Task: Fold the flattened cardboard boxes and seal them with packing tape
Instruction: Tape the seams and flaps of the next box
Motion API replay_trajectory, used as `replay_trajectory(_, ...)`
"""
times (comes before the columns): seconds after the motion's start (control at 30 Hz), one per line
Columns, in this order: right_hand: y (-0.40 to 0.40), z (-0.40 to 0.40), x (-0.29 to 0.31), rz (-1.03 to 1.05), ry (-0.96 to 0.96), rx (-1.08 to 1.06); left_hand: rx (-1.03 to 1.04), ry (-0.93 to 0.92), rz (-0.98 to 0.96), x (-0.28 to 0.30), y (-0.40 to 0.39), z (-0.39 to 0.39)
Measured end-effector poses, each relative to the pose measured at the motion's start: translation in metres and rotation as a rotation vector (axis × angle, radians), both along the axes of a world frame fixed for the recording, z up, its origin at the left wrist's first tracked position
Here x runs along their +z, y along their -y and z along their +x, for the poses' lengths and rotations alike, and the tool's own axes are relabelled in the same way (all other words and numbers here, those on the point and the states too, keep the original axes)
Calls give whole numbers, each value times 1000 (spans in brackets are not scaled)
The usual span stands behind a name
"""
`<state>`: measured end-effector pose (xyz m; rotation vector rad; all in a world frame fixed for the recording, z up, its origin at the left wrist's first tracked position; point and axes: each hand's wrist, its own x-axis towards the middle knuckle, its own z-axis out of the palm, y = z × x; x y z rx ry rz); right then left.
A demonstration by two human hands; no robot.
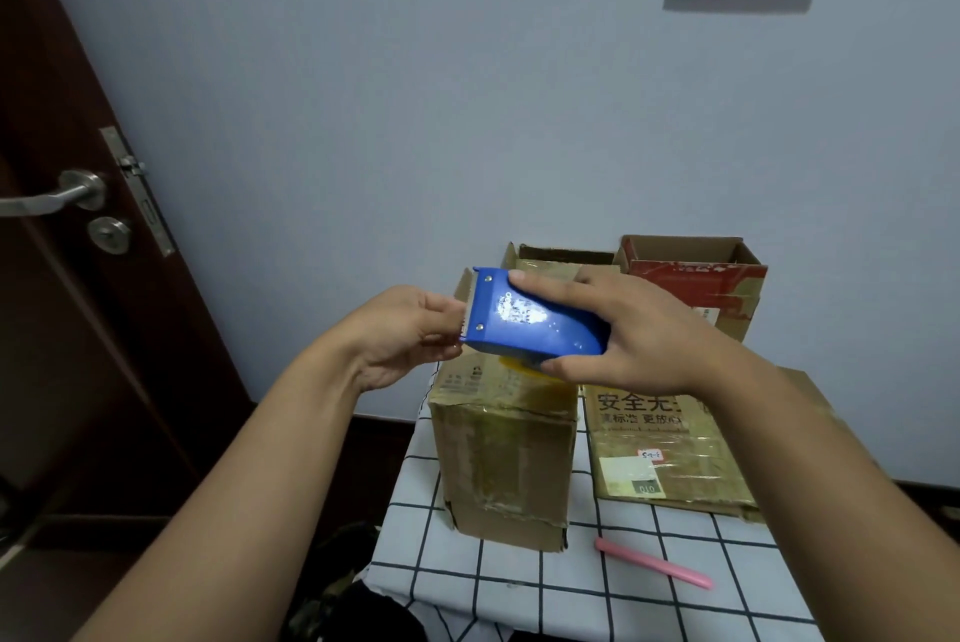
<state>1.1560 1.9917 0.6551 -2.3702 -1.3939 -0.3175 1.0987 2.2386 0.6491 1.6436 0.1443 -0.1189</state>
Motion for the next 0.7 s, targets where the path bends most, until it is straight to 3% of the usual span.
replay_trajectory(0.23, 0, -3, 0, -47, 61, -12, 55, 21, 46, -3, 1, 1)
replay_trajectory(0.5, 8, -6, 13, -16, 10, -27, 123, 111, 118, 6, 9, -1)
replay_trajectory(0.7, 34, -5, 26, -87, -40, -80, 188, 121, 67, 9, -20, -5)
